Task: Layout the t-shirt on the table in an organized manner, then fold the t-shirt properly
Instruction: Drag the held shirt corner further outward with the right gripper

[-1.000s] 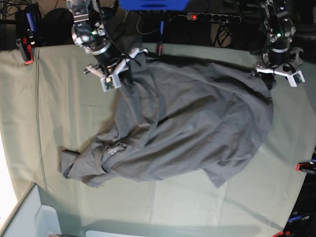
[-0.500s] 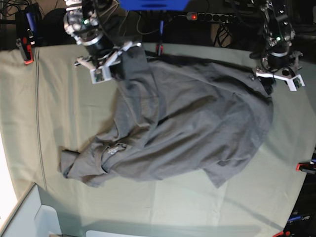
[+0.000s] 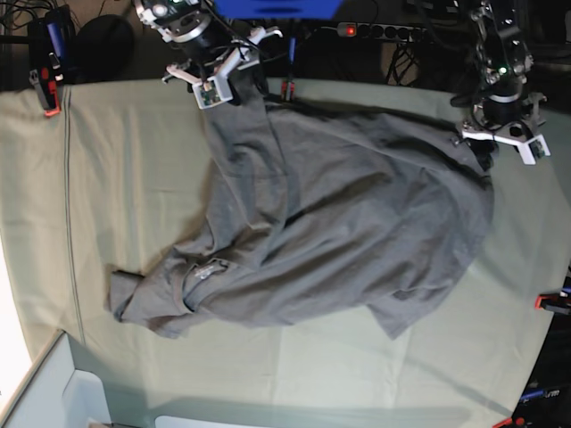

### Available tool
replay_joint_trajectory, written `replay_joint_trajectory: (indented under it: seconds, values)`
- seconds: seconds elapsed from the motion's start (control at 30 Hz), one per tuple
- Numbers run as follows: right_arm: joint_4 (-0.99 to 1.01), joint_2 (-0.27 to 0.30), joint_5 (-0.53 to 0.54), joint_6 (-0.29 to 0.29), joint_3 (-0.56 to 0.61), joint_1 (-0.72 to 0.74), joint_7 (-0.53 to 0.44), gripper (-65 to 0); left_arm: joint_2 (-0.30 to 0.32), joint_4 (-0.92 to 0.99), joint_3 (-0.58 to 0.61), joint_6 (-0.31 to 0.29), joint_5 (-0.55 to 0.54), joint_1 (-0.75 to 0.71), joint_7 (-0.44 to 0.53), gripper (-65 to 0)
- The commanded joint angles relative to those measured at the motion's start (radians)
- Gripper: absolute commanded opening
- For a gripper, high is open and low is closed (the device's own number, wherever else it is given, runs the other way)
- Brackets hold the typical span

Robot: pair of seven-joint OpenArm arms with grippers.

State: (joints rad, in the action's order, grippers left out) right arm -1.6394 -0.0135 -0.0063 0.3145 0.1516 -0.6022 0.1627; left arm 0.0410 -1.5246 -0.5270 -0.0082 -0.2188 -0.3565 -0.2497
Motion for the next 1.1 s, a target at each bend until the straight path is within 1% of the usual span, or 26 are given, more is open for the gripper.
replay_joint_trajectory:
  seconds: [0.0,0.27,0.57,0.63,0.67,0.8,0.83,1.0,1.07]
  values:
    - [0.005,0.001,0.007,-0.001,-0.002,0.000,-0.021,-36.4,0.009,-0.015,-0.002,-0.003,0.000,0.003,0.025,-23.2]
    - [0.150,0.001,0.006,-0.002,-0.008,0.054,-0.025,-36.4,0.009,-0.015,-0.002,-0.003,0.002,0.003,0.023,-23.2]
    - [0.164,0.001,0.006,-0.002,-0.002,0.066,-0.025,-37.3,0.010,-0.015,-0.002,-0.003,0.002,0.004,0.023,-23.2]
    - [0.164,0.001,0.006,-0.002,-0.002,0.064,-0.024,-41.0,0.010,-0.015,-0.002,-0.003,0.002,0.004,0.023,-23.2]
    - [0.164,0.001,0.006,-0.002,-0.002,0.064,-0.021,-44.2,0.010,-0.015,-0.002,-0.003,0.002,0.004,0.023,-23.2]
    - [0.164,0.004,0.006,-0.002,-0.010,0.064,-0.019,-61.5,0.010,-0.015,-0.002,-0.003,0.002,0.006,0.023,-23.2]
    - [0.164,0.007,0.006,-0.002,-0.010,0.064,-0.018,-65.0,0.010,-0.015,-0.002,-0.003,0.002,0.006,0.023,-23.2]
    - [0.152,0.025,0.007,-0.002,-0.013,0.046,-0.028,-65.0,0.010,-0.015,-0.002,-0.003,0.002,0.017,0.023,-23.2]
    - [0.106,0.025,0.007,-0.002,-0.037,0.031,-0.044,-65.0,0.010,-0.015,-0.002,-0.003,0.002,0.017,0.023,-23.2]
